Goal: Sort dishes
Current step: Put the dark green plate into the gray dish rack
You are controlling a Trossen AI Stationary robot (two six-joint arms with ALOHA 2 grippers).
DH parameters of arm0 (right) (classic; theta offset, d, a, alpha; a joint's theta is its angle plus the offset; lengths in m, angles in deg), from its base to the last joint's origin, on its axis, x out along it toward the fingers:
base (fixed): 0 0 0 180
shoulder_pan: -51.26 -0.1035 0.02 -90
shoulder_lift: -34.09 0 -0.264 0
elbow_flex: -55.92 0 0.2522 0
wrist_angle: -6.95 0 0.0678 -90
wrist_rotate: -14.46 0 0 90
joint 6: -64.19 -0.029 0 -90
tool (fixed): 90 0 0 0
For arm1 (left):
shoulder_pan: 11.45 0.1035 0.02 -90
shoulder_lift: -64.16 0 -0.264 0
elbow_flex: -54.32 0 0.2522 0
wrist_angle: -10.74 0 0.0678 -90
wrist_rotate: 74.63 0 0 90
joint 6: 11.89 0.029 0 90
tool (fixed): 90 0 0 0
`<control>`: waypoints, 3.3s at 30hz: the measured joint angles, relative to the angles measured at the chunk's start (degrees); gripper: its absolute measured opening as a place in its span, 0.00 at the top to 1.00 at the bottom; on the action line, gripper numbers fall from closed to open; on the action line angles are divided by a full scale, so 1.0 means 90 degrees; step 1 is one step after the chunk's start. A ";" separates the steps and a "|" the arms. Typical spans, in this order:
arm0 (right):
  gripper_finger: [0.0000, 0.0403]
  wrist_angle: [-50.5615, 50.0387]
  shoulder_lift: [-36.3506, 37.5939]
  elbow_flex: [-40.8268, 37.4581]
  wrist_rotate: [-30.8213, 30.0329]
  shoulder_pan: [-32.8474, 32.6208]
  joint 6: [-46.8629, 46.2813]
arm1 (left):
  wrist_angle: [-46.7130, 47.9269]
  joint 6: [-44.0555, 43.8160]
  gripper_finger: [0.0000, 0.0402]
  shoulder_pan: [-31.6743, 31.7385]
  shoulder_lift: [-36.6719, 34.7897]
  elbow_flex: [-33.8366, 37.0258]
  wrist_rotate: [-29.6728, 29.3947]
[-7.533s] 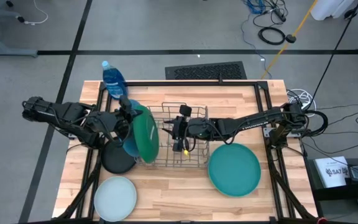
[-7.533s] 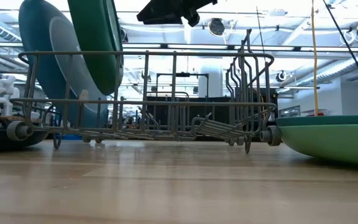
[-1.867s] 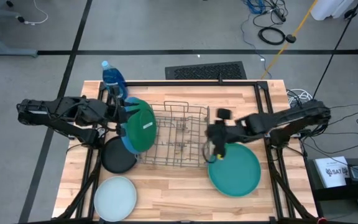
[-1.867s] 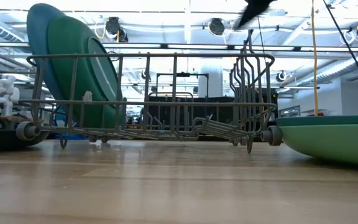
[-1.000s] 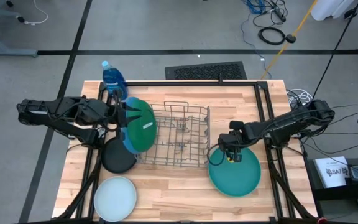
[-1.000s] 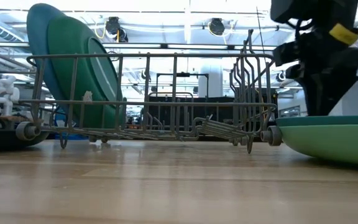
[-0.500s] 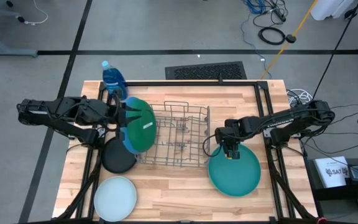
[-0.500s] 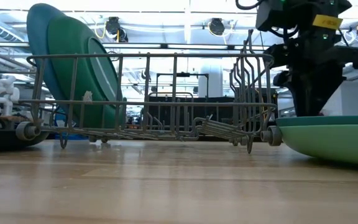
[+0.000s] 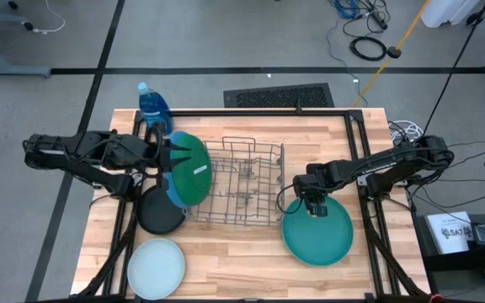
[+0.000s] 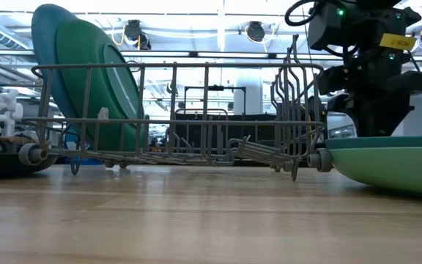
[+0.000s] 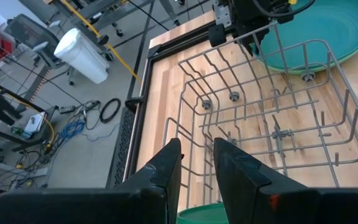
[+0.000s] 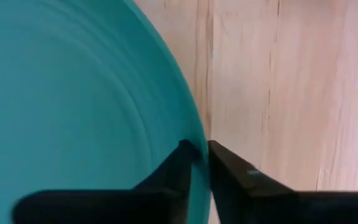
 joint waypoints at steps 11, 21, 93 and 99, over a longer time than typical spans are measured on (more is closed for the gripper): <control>0.99 -0.0449 0.0016 0.0233 0.0053 -0.0005 0.0064 | -0.0007 0.0000 0.76 0.0000 0.0001 0.0000 0.0000; 1.00 -0.1883 0.0010 0.1522 -0.0537 -0.0023 0.0340 | -0.0019 -0.0002 0.76 0.0000 0.0002 0.0000 -0.0002; 1.00 0.1810 -0.1276 0.5986 -0.4963 -0.1107 0.4541 | -0.2864 -0.0155 0.76 0.0254 0.0922 -0.0002 -0.0083; 1.00 0.2874 -0.1908 0.5986 -0.5528 -0.1076 0.5419 | -0.2657 -0.0305 0.76 0.0282 0.1036 -0.0002 0.0146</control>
